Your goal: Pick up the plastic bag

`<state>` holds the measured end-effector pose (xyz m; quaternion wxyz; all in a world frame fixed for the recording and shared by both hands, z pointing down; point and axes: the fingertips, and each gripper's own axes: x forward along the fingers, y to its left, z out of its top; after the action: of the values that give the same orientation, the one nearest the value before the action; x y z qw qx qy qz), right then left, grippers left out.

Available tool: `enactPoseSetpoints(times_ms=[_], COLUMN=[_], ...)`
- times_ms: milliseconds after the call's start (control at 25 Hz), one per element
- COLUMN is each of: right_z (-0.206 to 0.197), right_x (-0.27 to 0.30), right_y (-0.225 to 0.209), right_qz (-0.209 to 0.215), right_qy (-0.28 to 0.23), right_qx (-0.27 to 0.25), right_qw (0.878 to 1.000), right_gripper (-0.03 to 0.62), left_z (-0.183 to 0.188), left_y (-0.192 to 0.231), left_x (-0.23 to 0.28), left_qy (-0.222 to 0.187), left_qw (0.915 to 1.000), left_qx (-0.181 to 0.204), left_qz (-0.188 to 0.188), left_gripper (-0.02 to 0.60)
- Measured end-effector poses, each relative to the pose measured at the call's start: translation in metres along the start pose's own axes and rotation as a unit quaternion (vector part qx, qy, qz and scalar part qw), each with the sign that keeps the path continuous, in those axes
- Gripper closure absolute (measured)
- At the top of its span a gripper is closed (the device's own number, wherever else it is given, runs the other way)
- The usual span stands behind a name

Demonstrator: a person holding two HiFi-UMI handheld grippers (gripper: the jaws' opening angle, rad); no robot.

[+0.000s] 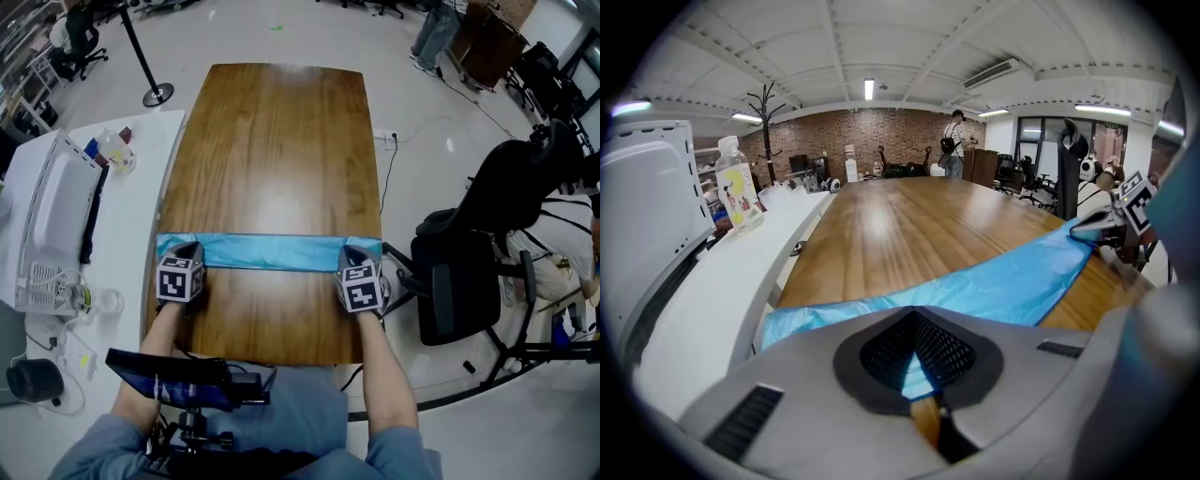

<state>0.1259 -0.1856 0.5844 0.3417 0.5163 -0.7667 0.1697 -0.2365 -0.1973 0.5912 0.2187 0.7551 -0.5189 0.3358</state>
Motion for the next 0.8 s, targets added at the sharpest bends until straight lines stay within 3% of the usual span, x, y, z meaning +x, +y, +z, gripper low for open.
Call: enactPoseSetpoints(times_ms=[560, 800], right_z=[-0.006, 0.001], right_x=[-0.006, -0.009], right_y=[0.003, -0.003], right_qz=[-0.008, -0.030], right_qy=[-0.001, -0.027], right_qx=[0.020, 0.022], right_qw=[1.000, 0.999], right_gripper=[0.594, 0.569], left_z=[-0.002, 0.006], left_y=[-0.001, 0.008], left_x=[-0.003, -0.012], left_qy=[-0.002, -0.025], left_qw=[0.9999, 0.9995], left_qx=[0.011, 0.012], left_qz=[-0.001, 0.014], left_gripper=[0.580, 0.580])
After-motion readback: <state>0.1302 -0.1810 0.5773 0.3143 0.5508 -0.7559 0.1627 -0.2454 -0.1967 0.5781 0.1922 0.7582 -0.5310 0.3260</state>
